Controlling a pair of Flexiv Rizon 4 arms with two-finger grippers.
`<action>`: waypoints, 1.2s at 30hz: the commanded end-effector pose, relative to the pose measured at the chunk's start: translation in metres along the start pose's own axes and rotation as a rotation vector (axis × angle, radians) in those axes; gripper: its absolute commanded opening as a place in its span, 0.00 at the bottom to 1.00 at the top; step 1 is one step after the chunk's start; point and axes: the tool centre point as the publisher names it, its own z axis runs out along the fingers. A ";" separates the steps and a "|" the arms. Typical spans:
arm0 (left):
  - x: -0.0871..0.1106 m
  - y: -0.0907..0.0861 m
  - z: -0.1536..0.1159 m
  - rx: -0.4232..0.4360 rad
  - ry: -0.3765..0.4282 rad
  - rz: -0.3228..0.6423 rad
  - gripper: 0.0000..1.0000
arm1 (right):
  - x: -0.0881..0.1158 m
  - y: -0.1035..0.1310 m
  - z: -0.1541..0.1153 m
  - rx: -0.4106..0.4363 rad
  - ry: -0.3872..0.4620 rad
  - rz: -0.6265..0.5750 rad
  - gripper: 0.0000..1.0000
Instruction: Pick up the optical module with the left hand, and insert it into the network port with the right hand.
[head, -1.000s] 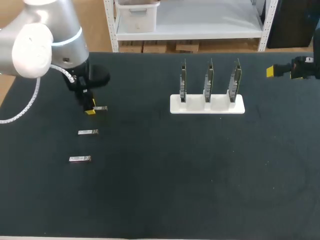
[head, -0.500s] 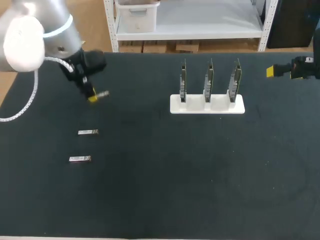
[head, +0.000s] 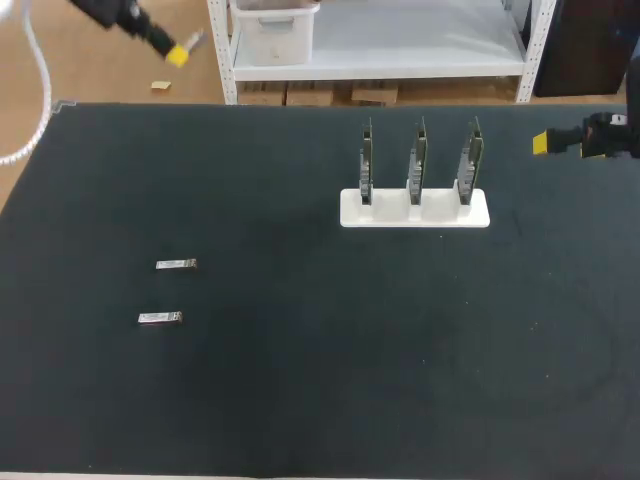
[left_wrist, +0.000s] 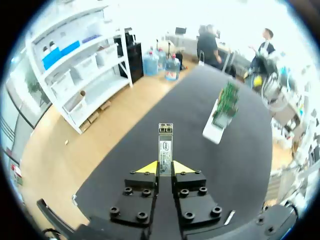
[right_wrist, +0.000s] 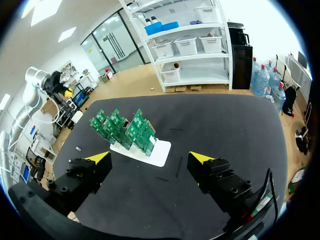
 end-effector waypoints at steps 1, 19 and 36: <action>-0.009 -0.025 -0.009 -0.083 -0.574 -0.155 0.00 | 0.000 0.000 0.000 0.000 0.000 0.000 1.00; -0.081 -0.097 0.028 0.204 -0.654 0.115 0.00 | 0.000 0.000 0.000 0.000 0.000 0.000 1.00; -0.101 -0.148 0.070 0.386 -0.618 0.308 0.00 | 0.000 0.000 0.000 0.000 0.000 0.000 1.00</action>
